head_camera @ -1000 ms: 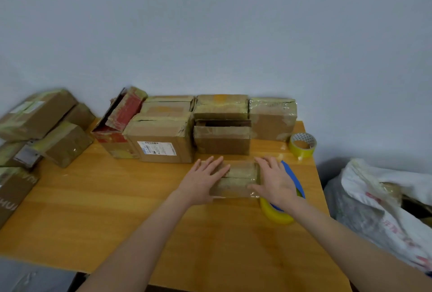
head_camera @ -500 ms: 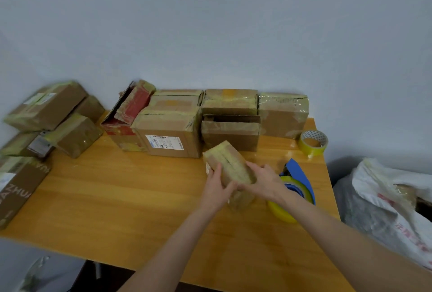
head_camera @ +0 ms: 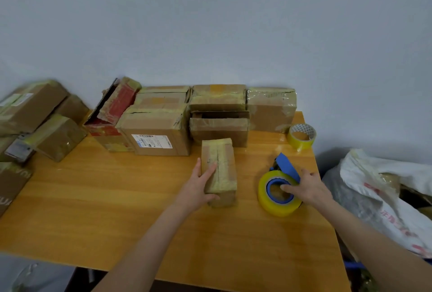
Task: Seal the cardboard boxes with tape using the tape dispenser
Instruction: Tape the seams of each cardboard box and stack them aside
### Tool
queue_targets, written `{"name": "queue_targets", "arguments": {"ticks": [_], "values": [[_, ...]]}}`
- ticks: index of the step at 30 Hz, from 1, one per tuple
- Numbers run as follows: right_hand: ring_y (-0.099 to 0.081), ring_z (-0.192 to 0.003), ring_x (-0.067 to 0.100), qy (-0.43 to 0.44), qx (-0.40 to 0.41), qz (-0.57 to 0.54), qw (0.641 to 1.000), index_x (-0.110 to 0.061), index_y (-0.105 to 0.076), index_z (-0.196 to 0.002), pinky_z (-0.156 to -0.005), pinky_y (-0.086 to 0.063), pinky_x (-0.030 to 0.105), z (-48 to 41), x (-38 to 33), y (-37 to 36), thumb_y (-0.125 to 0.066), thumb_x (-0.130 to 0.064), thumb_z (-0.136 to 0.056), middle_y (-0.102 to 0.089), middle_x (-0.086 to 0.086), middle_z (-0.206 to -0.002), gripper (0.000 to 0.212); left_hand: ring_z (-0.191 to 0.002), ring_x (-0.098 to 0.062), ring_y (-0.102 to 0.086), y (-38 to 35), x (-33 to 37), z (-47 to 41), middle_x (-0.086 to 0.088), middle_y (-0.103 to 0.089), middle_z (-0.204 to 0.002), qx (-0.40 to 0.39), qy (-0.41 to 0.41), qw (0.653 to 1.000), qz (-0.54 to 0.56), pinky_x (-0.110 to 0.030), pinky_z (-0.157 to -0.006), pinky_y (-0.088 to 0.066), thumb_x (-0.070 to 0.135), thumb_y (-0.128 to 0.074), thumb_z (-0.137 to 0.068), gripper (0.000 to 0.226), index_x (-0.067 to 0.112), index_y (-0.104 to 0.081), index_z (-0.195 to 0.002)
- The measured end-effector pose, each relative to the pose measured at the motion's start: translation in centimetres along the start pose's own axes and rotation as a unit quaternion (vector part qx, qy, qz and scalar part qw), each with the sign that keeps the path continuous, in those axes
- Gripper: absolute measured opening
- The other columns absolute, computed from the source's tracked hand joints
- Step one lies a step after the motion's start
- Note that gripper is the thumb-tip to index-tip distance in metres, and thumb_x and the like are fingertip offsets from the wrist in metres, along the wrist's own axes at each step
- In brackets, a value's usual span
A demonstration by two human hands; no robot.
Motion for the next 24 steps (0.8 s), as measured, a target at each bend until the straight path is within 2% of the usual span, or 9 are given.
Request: {"name": "queue_targets", "arguments": {"ticks": [2,4,8,10,14,16,18,20,24], "values": [[-0.05,-0.063,0.018,-0.028,-0.045,-0.06,0.997,-0.012,-0.047,-0.083,-0.054,-0.034,0.028,-0.8,0.9,-1.2,-0.074,-0.045,-0.082,-0.051,0.005,-0.073,0.042,-0.142,-0.027,-0.025,0.0,0.0,0.3,-0.001,0.024,-0.158,0.014,-0.01,1.0,-0.007,-0.038,-0.11,-0.037,0.031,-0.072,-0.083,0.094,0.042,-0.008,-0.151],[-0.041,-0.051,0.017,-0.043,-0.032,-0.096,0.994,-0.011,-0.043,-0.07,-0.049,-0.03,0.028,-1.3,1.2,-1.8,-0.074,-0.037,-0.084,-0.042,0.003,-0.059,0.042,-0.14,-0.024,-0.03,-0.4,0.2,0.6,0.003,0.025,-0.158,0.032,-0.027,0.999,-0.022,-0.038,-0.108,-0.041,0.028,-0.069,-0.086,0.086,0.043,-0.014,-0.15],[-0.046,-0.054,0.019,-0.043,-0.005,-0.088,0.995,-0.009,-0.05,-0.071,-0.052,-0.034,0.032,-1.3,0.8,-1.0,-0.078,-0.026,-0.078,-0.046,0.006,-0.061,0.034,-0.141,-0.023,-0.028,-0.1,0.2,0.9,0.003,0.019,-0.159,0.037,-0.033,0.998,-0.032,-0.035,-0.109,-0.04,0.023,-0.067,-0.088,0.078,0.044,-0.022,-0.148],[-0.05,-0.058,0.019,-0.028,0.002,-0.075,0.997,-0.01,-0.05,-0.081,-0.051,-0.036,0.031,-1.0,-0.1,-0.8,-0.076,-0.026,-0.078,-0.053,0.005,-0.069,0.03,-0.142,-0.022,-0.027,0.4,0.1,1.0,0.002,0.018,-0.16,0.022,-0.038,0.998,-0.046,-0.033,-0.108,-0.04,0.022,-0.066,-0.089,0.077,0.044,-0.022,-0.148],[-0.059,-0.074,0.02,0.032,-0.011,-0.042,0.999,-0.01,-0.042,-0.122,-0.049,-0.041,0.028,0.0,-2.5,-0.9,-0.076,-0.026,-0.078,-0.057,0.009,-0.105,0.058,-0.142,-0.021,-0.027,0.6,-0.4,1.4,0.006,0.018,-0.159,0.006,-0.051,0.997,-0.051,-0.031,-0.106,-0.042,0.019,-0.065,-0.089,0.078,0.046,-0.022,-0.147],[-0.053,-0.088,0.02,0.075,-0.039,-0.012,0.996,-0.013,-0.039,-0.128,-0.056,-0.042,0.027,0.1,-3.3,-1.2,-0.075,-0.026,-0.077,-0.05,0.009,-0.119,0.063,-0.141,-0.021,-0.028,0.6,-0.4,1.4,0.006,0.017,-0.16,0.004,-0.057,0.997,-0.056,-0.033,-0.108,-0.041,0.019,-0.065,-0.089,0.078,0.047,-0.021,-0.147],[-0.048,-0.093,0.019,0.109,-0.057,-0.01,0.992,-0.016,-0.045,-0.12,-0.063,-0.042,0.028,0.3,-3.6,-1.5,-0.075,-0.03,-0.076,-0.052,0.006,-0.11,0.056,-0.141,-0.022,-0.029,0.5,-0.4,1.3,0.007,0.018,-0.159,0.007,-0.059,0.997,-0.055,-0.033,-0.108,-0.041,0.02,-0.065,-0.089,0.078,0.047,-0.021,-0.147],[-0.054,-0.091,0.017,0.107,-0.093,-0.095,0.985,-0.02,-0.046,-0.118,-0.062,-0.043,0.024,0.8,-3.7,-1.5,-0.077,-0.035,-0.078,-0.055,0.0,-0.104,0.053,-0.141,-0.022,-0.03,0.4,-0.3,1.2,0.008,0.019,-0.159,0.007,-0.056,0.997,-0.053,-0.034,-0.107,-0.042,0.021,-0.065,-0.089,0.078,0.047,-0.02,-0.148],[-0.059,-0.082,0.012,0.079,-0.129,-0.22,0.964,-0.016,-0.05,-0.116,-0.062,-0.047,0.022,1.6,-4.0,-1.4,-0.077,-0.025,-0.082,-0.06,-0.001,-0.098,0.044,-0.143,-0.022,-0.026,0.1,-0.2,1.5,0.007,0.019,-0.159,0.007,-0.054,0.998,-0.038,-0.036,-0.11,-0.039,0.021,-0.065,-0.089,0.078,0.045,-0.02,-0.148]]}}
Point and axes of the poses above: each hand's wrist, its own z-axis away from the middle knuckle, its own y-axis out of the back of the hand, x = y × z, the point moved 3 cm from there along -z, towards the middle knuckle
